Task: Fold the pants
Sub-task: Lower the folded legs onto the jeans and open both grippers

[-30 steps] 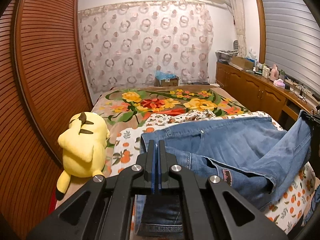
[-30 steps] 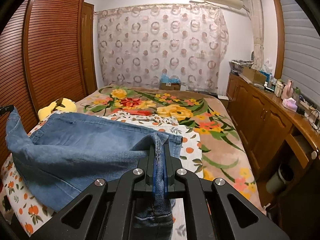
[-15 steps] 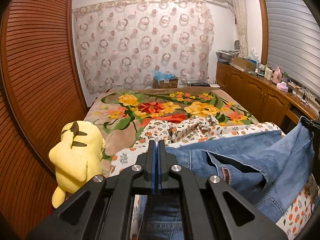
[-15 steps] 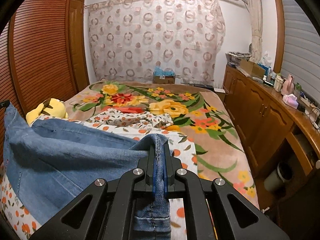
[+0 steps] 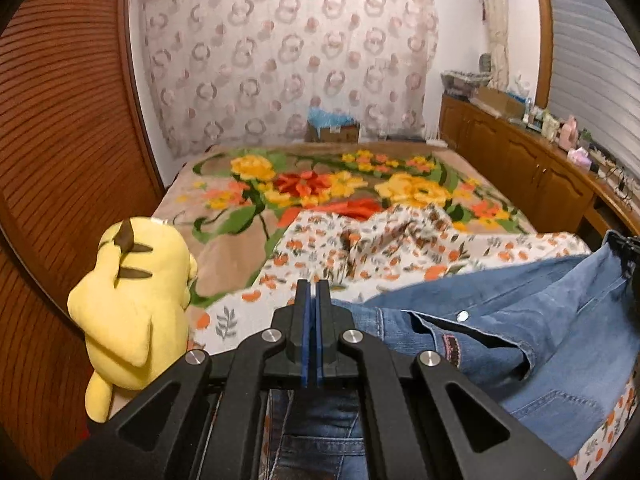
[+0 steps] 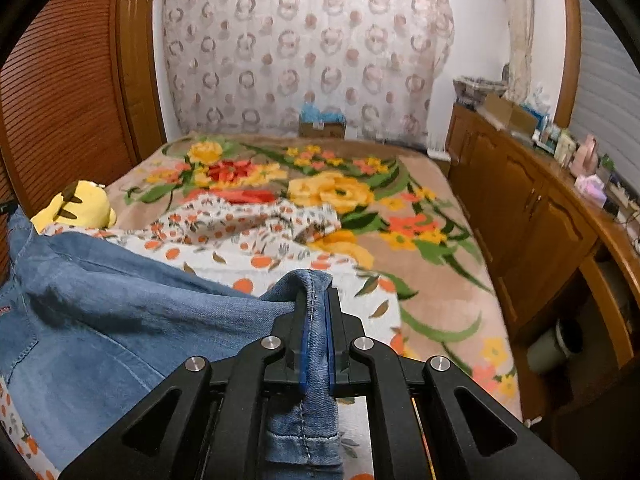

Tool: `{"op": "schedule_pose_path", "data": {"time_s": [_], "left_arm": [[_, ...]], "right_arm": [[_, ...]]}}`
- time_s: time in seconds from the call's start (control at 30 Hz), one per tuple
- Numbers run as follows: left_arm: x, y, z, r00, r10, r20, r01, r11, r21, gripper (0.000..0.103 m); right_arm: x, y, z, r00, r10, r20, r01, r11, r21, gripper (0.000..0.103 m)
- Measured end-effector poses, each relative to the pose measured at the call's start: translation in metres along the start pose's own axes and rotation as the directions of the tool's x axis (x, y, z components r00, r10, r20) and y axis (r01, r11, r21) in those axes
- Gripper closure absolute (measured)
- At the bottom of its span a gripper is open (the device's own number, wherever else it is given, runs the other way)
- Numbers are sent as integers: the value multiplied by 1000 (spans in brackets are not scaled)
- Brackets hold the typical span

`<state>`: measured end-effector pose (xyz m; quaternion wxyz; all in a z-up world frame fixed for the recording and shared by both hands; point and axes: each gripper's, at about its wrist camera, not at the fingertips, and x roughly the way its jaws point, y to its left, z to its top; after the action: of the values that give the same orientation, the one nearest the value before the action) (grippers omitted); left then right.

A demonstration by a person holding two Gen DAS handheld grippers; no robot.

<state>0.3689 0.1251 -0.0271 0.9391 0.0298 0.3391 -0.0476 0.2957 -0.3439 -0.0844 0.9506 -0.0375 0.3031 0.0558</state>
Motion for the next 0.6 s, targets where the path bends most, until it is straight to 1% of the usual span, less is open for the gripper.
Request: {"op": "schedule_pose_path", "data": {"time_s": [0.03, 0.07, 0.1, 0.13, 0.17, 0.23, 0.27, 0.3, 0.33, 0.4, 0.47, 0.5, 0.53, 0.6], "left_arm": [[1, 0, -3, 1000, 7, -4, -7, 1000, -1, 100], [3, 2, -7, 1000, 8, -17, -8, 1000, -6, 100], [5, 3, -9, 1000, 11, -29, -11, 1000, -10, 97], [6, 4, -11, 999, 17, -41, -18, 1000, -12, 89], [7, 5, -13, 998, 25, -55, -26, 1000, -8, 86], [7, 6, -16, 997, 33, -65, -33, 999, 2, 73], [6, 6, -18, 997, 34, -67, -34, 999, 6, 69], [3, 6, -20, 997, 28, -67, -28, 1000, 6, 62], [2, 7, -21, 998, 20, -67, -20, 1000, 4, 59], [0, 7, -25, 997, -7, -75, 7, 1000, -1, 58], [2, 5, -31, 995, -27, -94, 27, 1000, 6, 48], [2, 4, -32, 995, -31, -99, 32, 999, 9, 39], [5, 2, -35, 994, -35, -107, 36, 999, 13, 33], [13, 0, -38, 991, -42, -130, 44, 999, 16, 33]], "right_arm": [[0, -2, 1, 1000, 3, -4, -3, 1000, 7, 98], [-1, -4, 4, 1000, 7, -6, -7, 1000, 16, 94], [-1, -6, 4, 1000, 8, -9, -8, 1000, 23, 92], [-2, -8, 6, 1000, 7, -16, -7, 1000, 30, 91], [-3, -8, 9, 1000, 5, -22, -4, 999, 34, 87], [-6, -10, 13, 1000, 7, -29, -6, 999, 40, 83], [-7, -10, 16, 1000, 5, -29, -3, 999, 43, 80], [-9, -10, 16, 1000, 1, -27, 1, 999, 47, 75], [-12, -11, 16, 1000, -2, -23, 3, 999, 51, 71], [-16, -10, 14, 1000, -15, -15, 15, 998, 61, 55], [-23, -13, 10, 1000, -16, -11, 17, 997, 74, 50], [-25, -13, 7, 1000, -13, -11, 14, 997, 79, 48], [-27, -14, 3, 1000, -8, -16, 10, 996, 85, 47], [-28, -15, -4, 999, -2, -36, 5, 996, 88, 46]]}}
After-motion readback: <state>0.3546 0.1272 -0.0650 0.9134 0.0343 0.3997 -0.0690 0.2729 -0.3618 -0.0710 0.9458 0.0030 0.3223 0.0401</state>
